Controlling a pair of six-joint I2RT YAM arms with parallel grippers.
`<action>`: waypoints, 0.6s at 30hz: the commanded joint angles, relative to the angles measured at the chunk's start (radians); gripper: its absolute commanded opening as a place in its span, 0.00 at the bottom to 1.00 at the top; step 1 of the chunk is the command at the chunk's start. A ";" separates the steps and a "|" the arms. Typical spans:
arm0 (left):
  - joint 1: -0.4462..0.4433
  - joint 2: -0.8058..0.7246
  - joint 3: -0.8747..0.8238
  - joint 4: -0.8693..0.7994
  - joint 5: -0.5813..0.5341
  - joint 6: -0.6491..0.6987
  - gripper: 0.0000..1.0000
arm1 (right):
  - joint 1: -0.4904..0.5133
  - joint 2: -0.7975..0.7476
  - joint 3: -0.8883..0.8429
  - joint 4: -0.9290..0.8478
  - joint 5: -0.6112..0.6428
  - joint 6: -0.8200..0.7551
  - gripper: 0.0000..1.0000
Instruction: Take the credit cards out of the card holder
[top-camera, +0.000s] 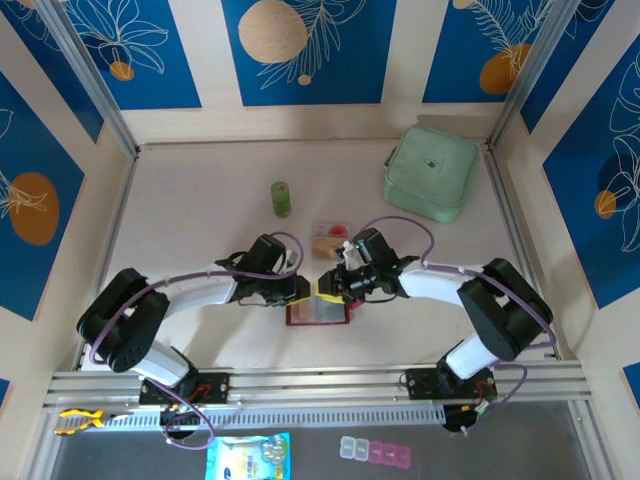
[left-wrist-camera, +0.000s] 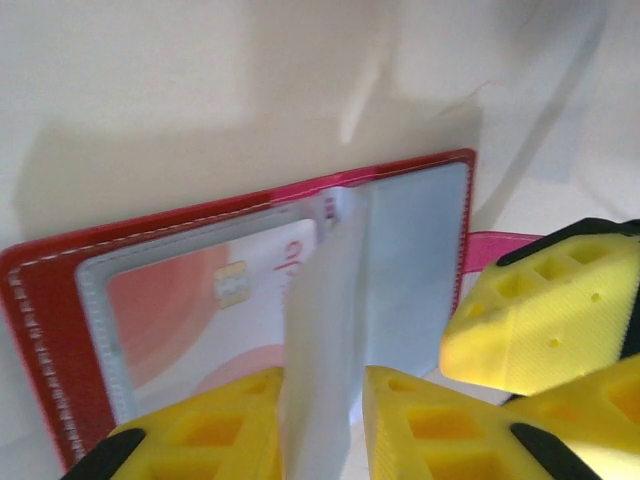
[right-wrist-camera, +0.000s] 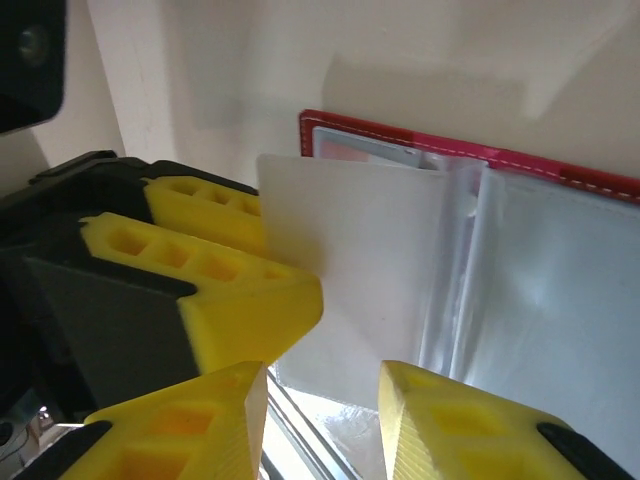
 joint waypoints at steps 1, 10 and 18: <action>-0.024 -0.012 0.054 -0.026 0.027 -0.008 0.26 | -0.019 -0.063 0.013 -0.113 0.038 -0.042 0.36; -0.079 0.076 0.144 -0.024 0.043 -0.009 0.31 | -0.091 -0.163 -0.018 -0.180 0.040 -0.064 0.36; -0.109 0.169 0.208 -0.005 0.053 -0.008 0.44 | -0.108 -0.209 -0.034 -0.214 0.037 -0.068 0.37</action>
